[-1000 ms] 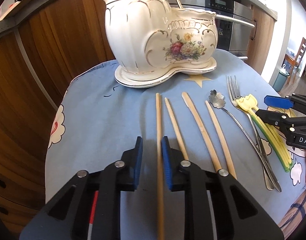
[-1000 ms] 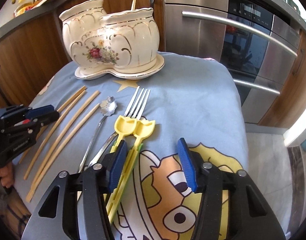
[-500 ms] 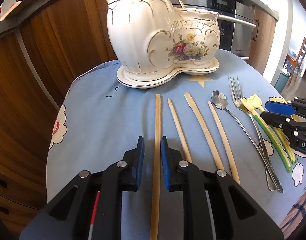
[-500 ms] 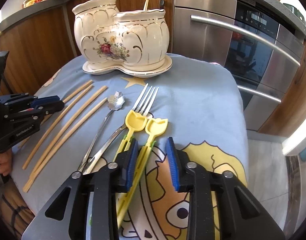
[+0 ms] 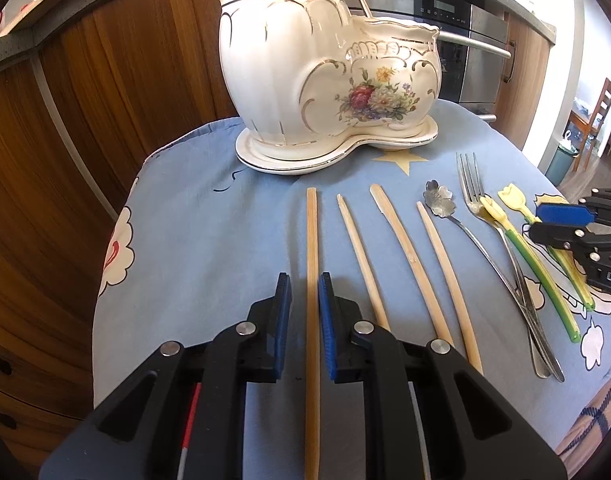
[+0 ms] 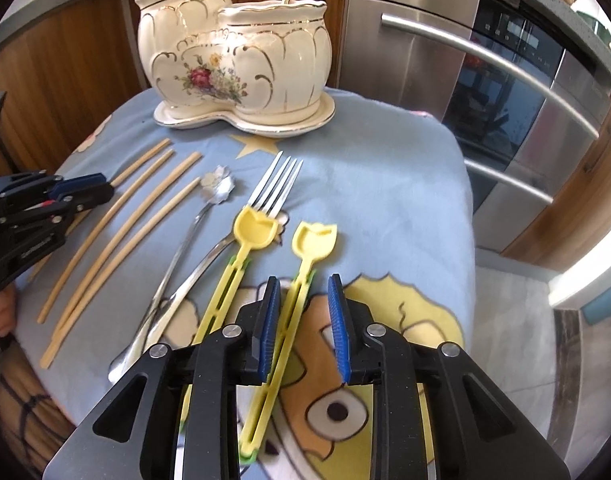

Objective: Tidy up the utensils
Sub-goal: 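Grasp another chopstick with the left tool while the right tool grasps a yellow fork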

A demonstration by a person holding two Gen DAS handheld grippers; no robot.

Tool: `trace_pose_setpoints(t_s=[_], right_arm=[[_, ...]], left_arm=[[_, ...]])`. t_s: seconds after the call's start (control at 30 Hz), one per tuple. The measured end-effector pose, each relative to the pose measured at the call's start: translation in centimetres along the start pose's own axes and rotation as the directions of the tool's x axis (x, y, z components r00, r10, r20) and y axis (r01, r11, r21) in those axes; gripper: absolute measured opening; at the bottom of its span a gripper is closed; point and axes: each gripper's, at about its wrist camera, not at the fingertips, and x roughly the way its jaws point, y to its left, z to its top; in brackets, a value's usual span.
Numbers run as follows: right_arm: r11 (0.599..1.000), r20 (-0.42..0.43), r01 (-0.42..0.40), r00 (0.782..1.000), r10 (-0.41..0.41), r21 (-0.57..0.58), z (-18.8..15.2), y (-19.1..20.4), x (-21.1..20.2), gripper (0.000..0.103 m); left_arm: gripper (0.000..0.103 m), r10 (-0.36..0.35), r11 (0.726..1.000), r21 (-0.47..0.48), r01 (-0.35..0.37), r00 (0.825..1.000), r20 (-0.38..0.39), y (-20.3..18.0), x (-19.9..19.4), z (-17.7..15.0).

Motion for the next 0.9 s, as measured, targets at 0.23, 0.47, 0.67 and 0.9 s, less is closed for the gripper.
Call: trace_pose_setpoints(t_s=[0.23,0.47,0.67,0.9], right_arm=[[0.998,-0.055,-0.019,0.998,0.016,-0.062,-0.6,0.5,-0.8,0.034],[0.991,-0.148,-0.044,0.989,0.025,-0.126,0.7,-0.2,-0.2,0.034],[0.985,-0.235,-0.092,0.970,0.056,-0.145,1.8,-1.1,0.7,0.034],[0.976,-0.305,-0.106,0.951,0.044,-0.188,2.7,-0.7,1.2,0.034]], left_arm=[[0.015,0.014,1.000,0.027,-0.014,1.000,0.001,-0.1,-0.1,-0.2],[0.015,0.016,0.995,0.094,-0.015,1.000,-0.019,-0.4,-0.1,-0.1],[0.015,0.002,0.987,0.162,0.014,0.995,-0.101,-0.6,0.2,1.0],[0.015,-0.061,0.971,0.207,0.118,0.962,-0.265,0.0,1.4,3.4]])
